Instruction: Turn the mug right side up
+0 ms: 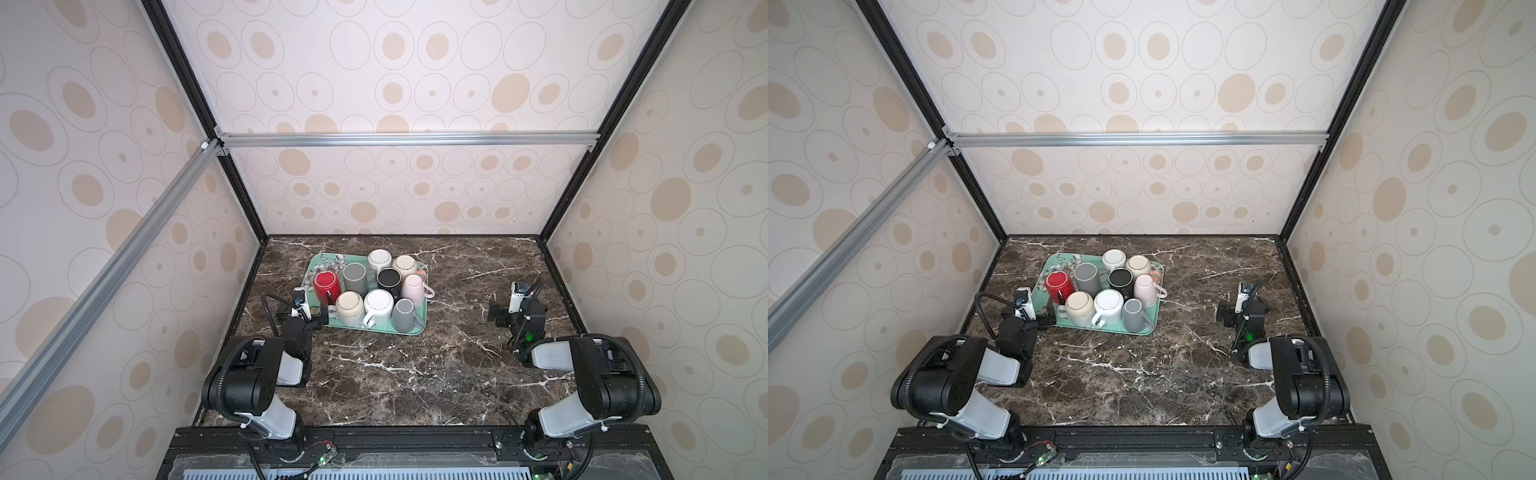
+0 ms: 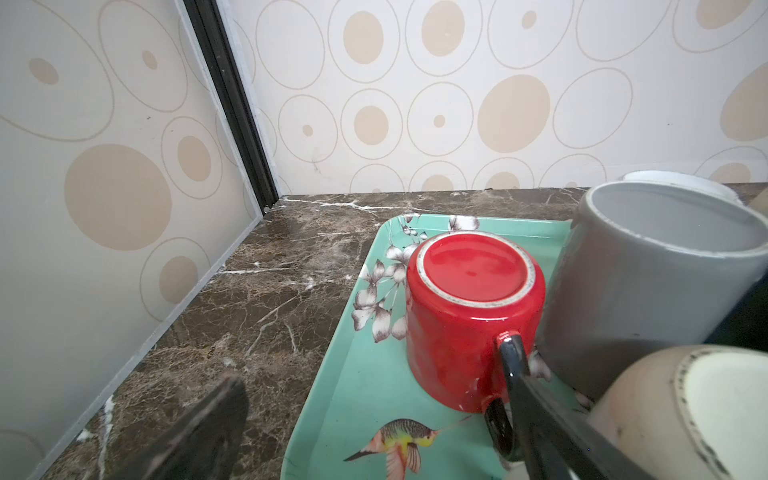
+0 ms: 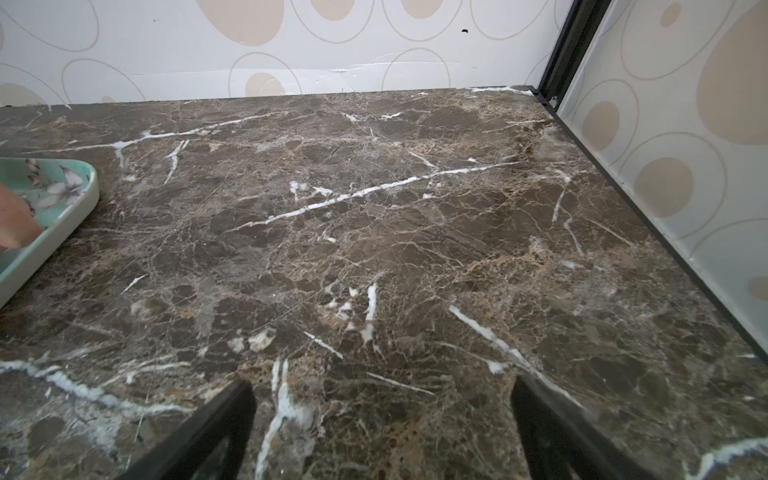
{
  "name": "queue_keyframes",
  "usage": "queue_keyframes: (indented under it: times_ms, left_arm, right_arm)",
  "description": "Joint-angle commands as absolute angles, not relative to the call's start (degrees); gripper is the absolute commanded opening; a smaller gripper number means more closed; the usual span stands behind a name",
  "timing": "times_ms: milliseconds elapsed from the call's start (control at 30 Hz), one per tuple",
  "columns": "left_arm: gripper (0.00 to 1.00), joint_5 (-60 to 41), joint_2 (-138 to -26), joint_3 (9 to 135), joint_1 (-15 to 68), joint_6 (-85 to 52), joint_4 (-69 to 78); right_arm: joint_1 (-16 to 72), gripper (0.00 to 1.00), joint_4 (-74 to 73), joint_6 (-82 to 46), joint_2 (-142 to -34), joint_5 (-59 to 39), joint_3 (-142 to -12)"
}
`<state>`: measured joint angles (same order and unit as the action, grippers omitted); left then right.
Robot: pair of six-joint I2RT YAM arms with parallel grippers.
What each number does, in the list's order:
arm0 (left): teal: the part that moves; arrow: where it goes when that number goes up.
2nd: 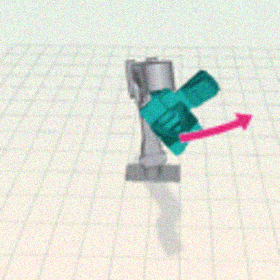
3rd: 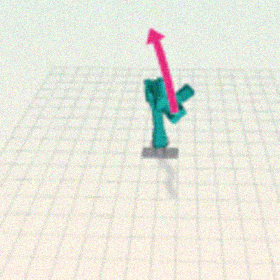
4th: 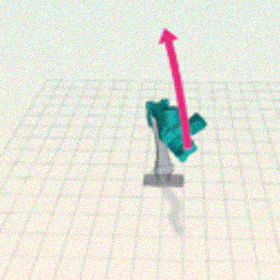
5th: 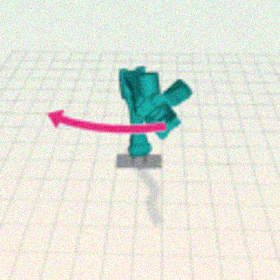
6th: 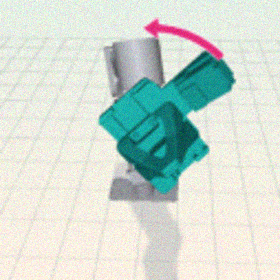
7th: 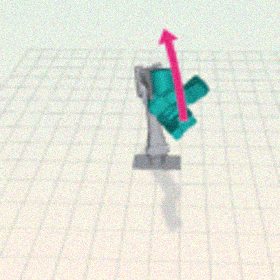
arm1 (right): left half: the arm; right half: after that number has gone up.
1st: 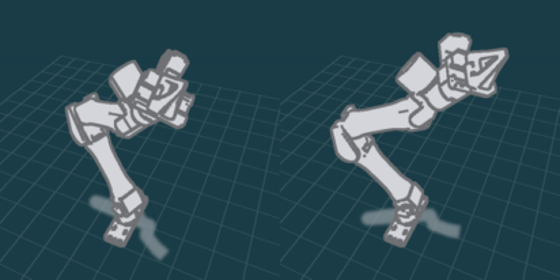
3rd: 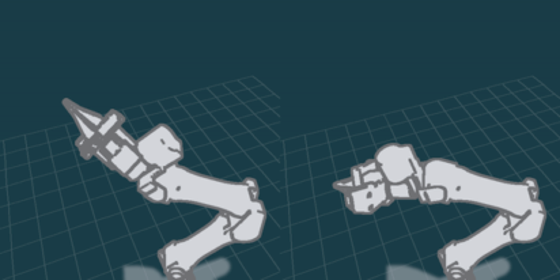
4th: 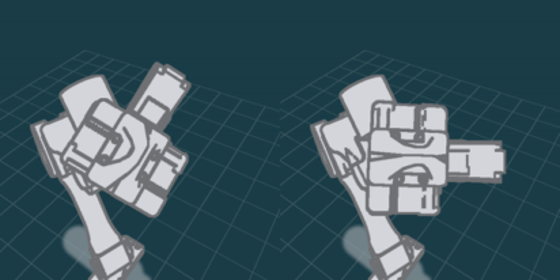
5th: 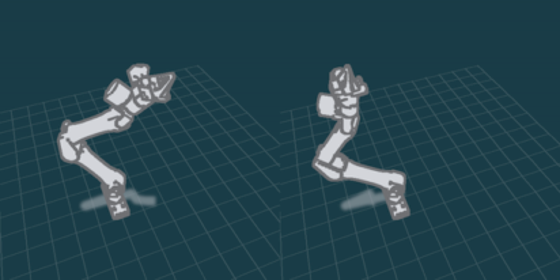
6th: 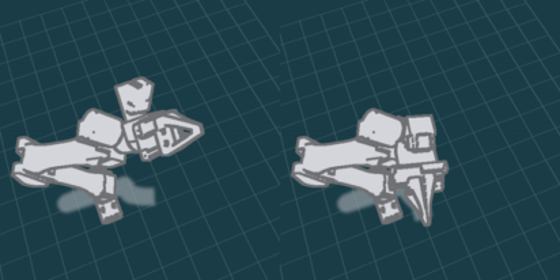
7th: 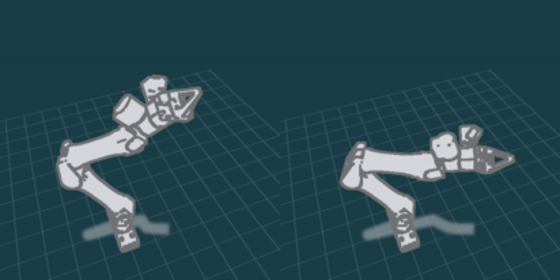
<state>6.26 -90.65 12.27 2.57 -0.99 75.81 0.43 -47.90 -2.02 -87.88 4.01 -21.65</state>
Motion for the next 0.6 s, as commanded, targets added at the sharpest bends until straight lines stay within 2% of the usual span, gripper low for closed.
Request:
queue_keyframes:
  times_ms: [0, 567]
  left_arm:
    - [1.00, 5.63, -90.44, 13.23, 2.02, -0.53, 76.91]
    - [1.00, 5.71, -90.44, 13.01, 2.02, -0.31, 77.34]
  right_arm:
    - [0.79, 1.00, -47.90, -1.39, -87.80, 3.96, -22.76]
    - [0.76, 1.00, -47.93, -1.41, -87.77, 4.04, -22.79]
